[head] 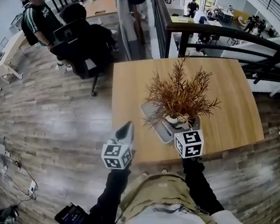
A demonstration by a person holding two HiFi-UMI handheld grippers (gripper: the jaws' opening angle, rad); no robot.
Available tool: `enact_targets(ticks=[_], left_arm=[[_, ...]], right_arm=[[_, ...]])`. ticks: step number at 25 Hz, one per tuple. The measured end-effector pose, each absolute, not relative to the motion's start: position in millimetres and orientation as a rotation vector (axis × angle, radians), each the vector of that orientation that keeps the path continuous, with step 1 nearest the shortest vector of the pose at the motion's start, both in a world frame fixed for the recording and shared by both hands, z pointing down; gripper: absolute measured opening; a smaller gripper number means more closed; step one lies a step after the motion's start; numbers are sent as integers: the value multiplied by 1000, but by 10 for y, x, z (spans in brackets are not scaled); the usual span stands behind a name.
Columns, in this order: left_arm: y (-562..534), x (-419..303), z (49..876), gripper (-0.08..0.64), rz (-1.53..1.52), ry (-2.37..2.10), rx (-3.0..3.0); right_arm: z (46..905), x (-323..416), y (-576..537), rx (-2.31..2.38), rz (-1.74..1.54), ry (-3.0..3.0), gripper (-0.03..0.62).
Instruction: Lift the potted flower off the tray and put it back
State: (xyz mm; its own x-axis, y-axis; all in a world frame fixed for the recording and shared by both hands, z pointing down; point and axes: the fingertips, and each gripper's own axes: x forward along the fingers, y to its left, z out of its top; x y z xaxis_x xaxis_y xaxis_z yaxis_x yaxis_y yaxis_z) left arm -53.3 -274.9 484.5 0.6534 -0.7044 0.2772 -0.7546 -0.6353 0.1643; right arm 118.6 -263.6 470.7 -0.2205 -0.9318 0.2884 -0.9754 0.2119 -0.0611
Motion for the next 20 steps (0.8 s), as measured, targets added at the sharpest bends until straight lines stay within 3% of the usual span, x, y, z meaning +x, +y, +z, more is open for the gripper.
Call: enact_targets(ticks=[20], left_arm=[[-2523, -755, 6160, 0, 364, -1186, 2550]], right_arm=[[6766, 1146, -2521, 1715, 468, -2182, 491]])
